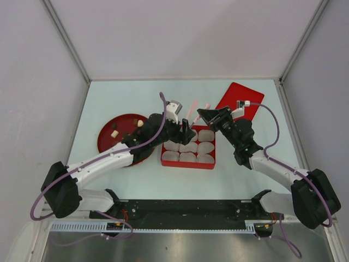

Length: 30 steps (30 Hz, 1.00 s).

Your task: Pack the chocolate

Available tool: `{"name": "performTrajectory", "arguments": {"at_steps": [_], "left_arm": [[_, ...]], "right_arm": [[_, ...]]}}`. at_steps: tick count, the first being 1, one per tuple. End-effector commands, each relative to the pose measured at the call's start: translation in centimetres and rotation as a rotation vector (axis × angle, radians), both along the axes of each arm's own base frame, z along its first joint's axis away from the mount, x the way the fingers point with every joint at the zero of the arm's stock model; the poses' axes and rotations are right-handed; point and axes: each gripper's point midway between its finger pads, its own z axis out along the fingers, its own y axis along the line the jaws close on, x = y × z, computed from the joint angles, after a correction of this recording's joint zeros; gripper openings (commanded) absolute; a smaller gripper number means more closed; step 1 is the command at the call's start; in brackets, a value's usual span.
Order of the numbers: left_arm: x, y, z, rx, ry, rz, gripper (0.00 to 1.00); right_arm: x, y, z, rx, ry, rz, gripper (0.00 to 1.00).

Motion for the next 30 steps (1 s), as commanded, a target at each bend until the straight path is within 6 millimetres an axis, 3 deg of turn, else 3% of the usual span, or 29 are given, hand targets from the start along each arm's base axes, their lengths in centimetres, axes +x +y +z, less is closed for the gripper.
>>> {"name": "performTrajectory", "arguments": {"at_steps": [1, 10, 17, 25, 28, 30], "left_arm": [[0.3, -1.1, 1.6, -0.066, -0.006, 0.009, 0.74], [-0.1, -1.7, 2.3, -0.103, -0.008, 0.001, 0.68], [-0.1, -1.9, 1.8, -0.092, 0.000, -0.002, 0.51], [0.7, -0.6, 1.8, -0.060, -0.020, 0.069, 0.42], [0.8, -0.2, 1.5, -0.030, -0.020, 0.083, 0.35], [0.8, 0.1, 1.2, -0.014, -0.016, 0.089, 0.34]], "right_arm": [[-0.4, -0.4, 2.5, 0.048, -0.056, -0.019, 0.00], [-0.5, -0.1, 2.1, 0.038, -0.045, -0.012, 0.00], [-0.5, 0.0, 2.0, 0.035, -0.044, -0.011, 0.00], [-0.8, 0.4, 1.2, 0.009, -0.022, 0.001, 0.00], [-0.7, 0.3, 0.2, -0.013, 0.006, -0.019, 0.09], [-0.7, 0.3, -0.1, -0.023, 0.014, -0.016, 0.26]]}}
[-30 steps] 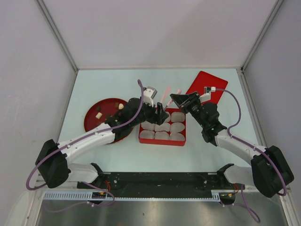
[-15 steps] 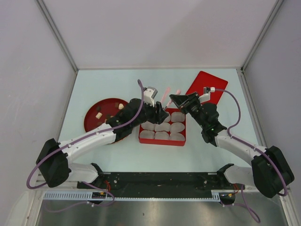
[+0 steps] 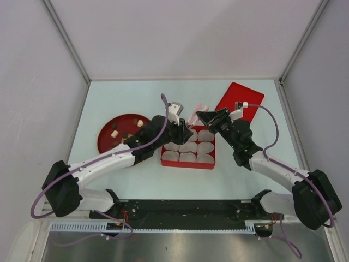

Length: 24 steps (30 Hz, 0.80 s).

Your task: Pack the chocolate

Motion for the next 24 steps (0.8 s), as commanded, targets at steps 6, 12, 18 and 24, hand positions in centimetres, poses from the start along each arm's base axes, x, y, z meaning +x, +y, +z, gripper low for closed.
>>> {"name": "performTrajectory", "arguments": {"at_steps": [6, 12, 18, 24], "left_arm": [[1.0, 2.1, 1.1, 0.051, -0.037, 0.096, 0.33], [1.5, 4.7, 0.1, 0.114, -0.011, 0.153, 0.33], [1.8, 8.8, -1.1, 0.150, 0.069, 0.205, 0.33], [1.2, 13.6, -1.8, 0.216, 0.112, 0.286, 0.25]], "right_arm": [[-0.9, -0.6, -0.5, -0.089, 0.000, -0.008, 0.66], [-2.7, -2.5, -3.0, -0.296, 0.032, -0.011, 0.82], [-3.9, -7.8, -3.8, -0.482, 0.028, -0.074, 0.88], [-5.3, -14.5, -5.8, -0.717, 0.112, -0.185, 0.93]]}}
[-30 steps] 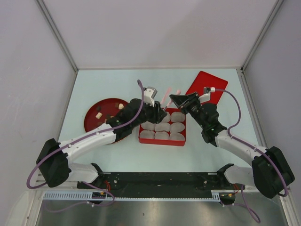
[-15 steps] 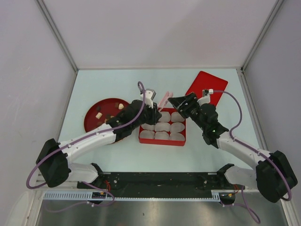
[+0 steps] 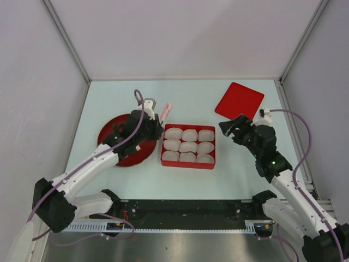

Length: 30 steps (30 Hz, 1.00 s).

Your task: Pack the chocolate

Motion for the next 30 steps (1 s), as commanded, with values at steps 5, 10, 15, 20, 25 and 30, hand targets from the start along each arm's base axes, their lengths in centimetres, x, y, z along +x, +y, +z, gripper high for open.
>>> {"name": "performTrajectory", "arguments": {"at_steps": [5, 10, 15, 20, 25, 30], "left_arm": [[-2.3, 5.4, -1.1, 0.115, 0.092, 0.041, 0.14], [-3.5, 8.0, -2.7, 0.187, 0.201, 0.098, 0.15], [-4.0, 9.4, -3.9, 0.230, 0.287, 0.147, 0.17], [-4.4, 10.9, -5.5, 0.272, 0.385, 0.211, 0.17], [-4.4, 12.2, -6.1, 0.319, 0.453, 0.266, 0.17], [-4.6, 13.0, -6.6, 0.342, 0.485, 0.309, 0.19]], "right_arm": [[-2.0, -8.4, -0.5, -0.459, 0.048, -0.148, 0.99], [-1.9, -10.7, 0.3, -0.622, 0.035, -0.187, 1.00], [-1.7, -12.1, -0.3, -0.749, 0.054, -0.200, 1.00], [-1.3, -11.1, -0.4, -0.723, 0.037, -0.158, 1.00], [-1.5, -10.1, -0.4, -0.689, 0.015, -0.119, 1.00], [-1.9, -8.8, -0.1, -0.695, -0.020, -0.077, 1.00]]}}
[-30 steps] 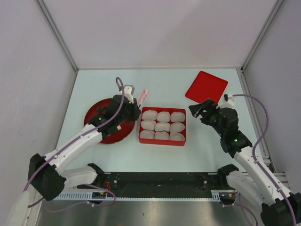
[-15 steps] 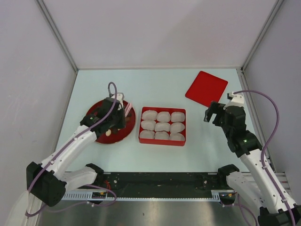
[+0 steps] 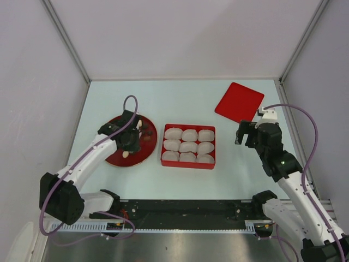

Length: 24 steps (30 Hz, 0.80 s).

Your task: Pack the chocolate

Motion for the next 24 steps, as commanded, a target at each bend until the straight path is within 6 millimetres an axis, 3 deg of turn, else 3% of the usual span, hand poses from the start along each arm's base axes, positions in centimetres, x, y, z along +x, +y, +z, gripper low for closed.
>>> {"name": "performTrajectory", "arguments": {"at_steps": [1, 13, 24], "left_arm": [[0.6, 0.8, 1.0, 0.017, -0.010, 0.069, 0.20], [0.9, 1.3, -0.3, 0.056, 0.035, 0.109, 0.29], [0.7, 1.7, -0.6, 0.082, 0.056, 0.123, 0.35]], "right_arm": [[-0.1, 1.4, 1.7, -0.003, -0.070, 0.063, 1.00], [-1.1, 3.9, 2.1, 0.018, -0.082, 0.165, 1.00], [-1.2, 4.0, 2.2, 0.022, -0.091, 0.168, 1.00]]}}
